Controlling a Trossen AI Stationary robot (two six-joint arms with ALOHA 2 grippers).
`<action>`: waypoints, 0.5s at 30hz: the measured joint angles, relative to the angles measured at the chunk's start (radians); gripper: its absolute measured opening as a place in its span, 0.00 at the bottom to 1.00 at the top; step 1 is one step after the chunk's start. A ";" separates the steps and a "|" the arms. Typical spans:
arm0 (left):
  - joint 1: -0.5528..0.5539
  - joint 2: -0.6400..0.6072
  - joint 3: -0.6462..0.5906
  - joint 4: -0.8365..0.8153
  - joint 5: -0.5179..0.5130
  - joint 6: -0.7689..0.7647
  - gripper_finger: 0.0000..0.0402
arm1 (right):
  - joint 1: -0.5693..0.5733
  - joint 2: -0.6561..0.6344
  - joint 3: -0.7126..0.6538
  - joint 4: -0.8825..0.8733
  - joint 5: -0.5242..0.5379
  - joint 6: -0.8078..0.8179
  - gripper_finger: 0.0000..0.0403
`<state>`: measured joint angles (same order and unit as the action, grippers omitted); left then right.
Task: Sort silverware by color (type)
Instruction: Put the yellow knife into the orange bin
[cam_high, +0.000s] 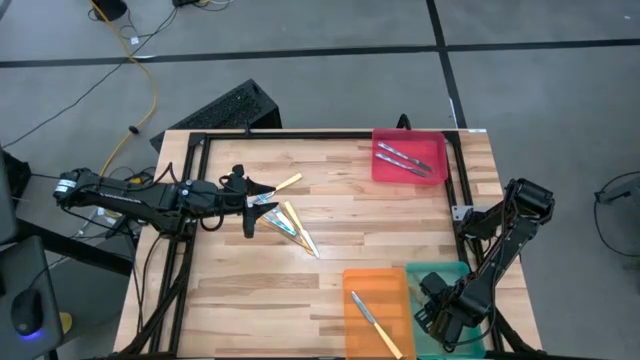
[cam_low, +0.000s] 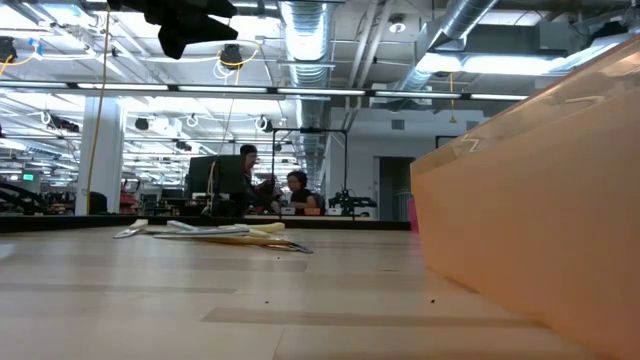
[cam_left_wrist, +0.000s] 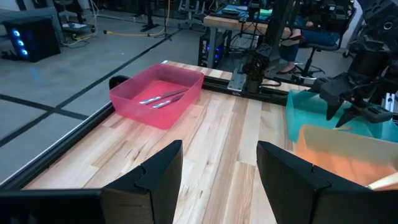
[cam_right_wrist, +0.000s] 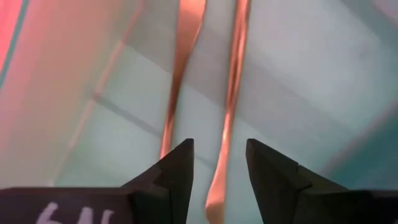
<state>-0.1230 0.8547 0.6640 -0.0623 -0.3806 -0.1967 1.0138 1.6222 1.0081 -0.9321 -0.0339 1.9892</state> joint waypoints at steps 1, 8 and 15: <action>0.000 0.000 0.000 0.000 0.002 0.000 0.47 | 0.000 0.000 0.008 -0.015 -0.011 0.000 0.42; 0.000 0.000 0.000 0.000 0.011 -0.007 0.47 | 0.001 0.000 0.073 -0.106 -0.080 -0.015 0.42; 0.000 0.000 0.000 0.007 0.074 -0.029 0.47 | 0.000 -0.001 0.193 -0.240 -0.103 -0.087 0.42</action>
<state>-0.1230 0.8545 0.6644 -0.0549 -0.3063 -0.2259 1.0138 1.6208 1.2014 -1.1725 -0.1368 1.9024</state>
